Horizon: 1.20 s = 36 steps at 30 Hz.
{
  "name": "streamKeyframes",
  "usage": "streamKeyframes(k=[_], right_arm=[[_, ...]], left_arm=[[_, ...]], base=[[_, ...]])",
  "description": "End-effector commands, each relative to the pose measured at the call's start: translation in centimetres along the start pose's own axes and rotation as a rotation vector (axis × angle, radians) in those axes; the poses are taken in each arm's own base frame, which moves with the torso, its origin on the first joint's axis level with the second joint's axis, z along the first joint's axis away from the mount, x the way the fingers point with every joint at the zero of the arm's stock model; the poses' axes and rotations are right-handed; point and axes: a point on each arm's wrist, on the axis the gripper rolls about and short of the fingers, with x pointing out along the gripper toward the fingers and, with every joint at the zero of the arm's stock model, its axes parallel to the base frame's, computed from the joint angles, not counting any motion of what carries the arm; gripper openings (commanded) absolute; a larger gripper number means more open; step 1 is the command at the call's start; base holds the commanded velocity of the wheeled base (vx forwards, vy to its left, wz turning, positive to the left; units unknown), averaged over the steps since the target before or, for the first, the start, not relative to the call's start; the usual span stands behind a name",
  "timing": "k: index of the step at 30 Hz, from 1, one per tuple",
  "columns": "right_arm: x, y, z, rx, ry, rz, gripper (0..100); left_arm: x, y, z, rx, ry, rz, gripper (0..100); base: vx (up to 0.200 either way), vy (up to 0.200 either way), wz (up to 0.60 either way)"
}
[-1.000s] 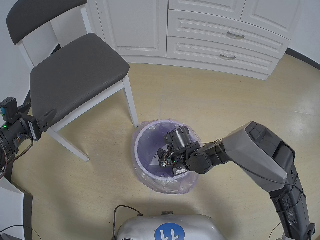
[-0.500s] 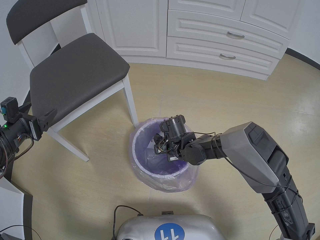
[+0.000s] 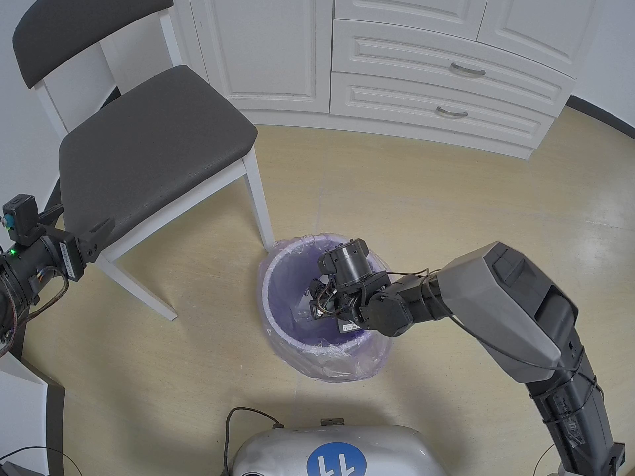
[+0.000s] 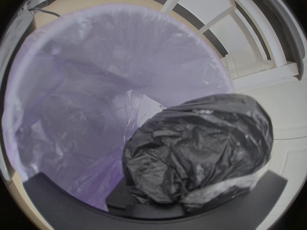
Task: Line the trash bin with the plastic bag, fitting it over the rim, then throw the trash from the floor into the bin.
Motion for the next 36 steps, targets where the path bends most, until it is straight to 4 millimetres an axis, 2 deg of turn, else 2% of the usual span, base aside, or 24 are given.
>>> streamKeyframes(k=[1,7,12,30,31,36], right_arm=[[-2.3,-1.5,-0.3,0.003,-0.007,-0.019,0],[-2.4,-0.8,0.2,-0.01,-0.013,-0.002,0],[-1.4,0.1,0.5,-0.018,-0.012,0.013,0],[0.6,0.8,0.7,-0.013,-0.007,0.009,0],[0.7,0.9,0.7,-0.012,-0.006,0.011,100],[0.8,0.6,0.8,-0.01,-0.009,0.001,100]], left_arm=[[-0.1,-0.1,0.0,0.002,-0.001,-0.004,100],[-0.3,-0.1,0.0,0.002,-0.005,-0.003,100],[-0.3,-0.1,0.0,0.002,-0.007,-0.003,100],[0.0,-0.1,-0.2,0.003,0.005,-0.005,100],[0.0,-0.1,-0.2,0.002,0.005,-0.005,100],[0.0,-0.1,-0.2,0.003,0.005,-0.005,100]], base=[[0.0,0.0,0.0],[0.0,0.0,0.0],[0.0,0.0,0.0],[0.0,0.0,0.0],[0.0,0.0,0.0],[0.0,0.0,0.0]])
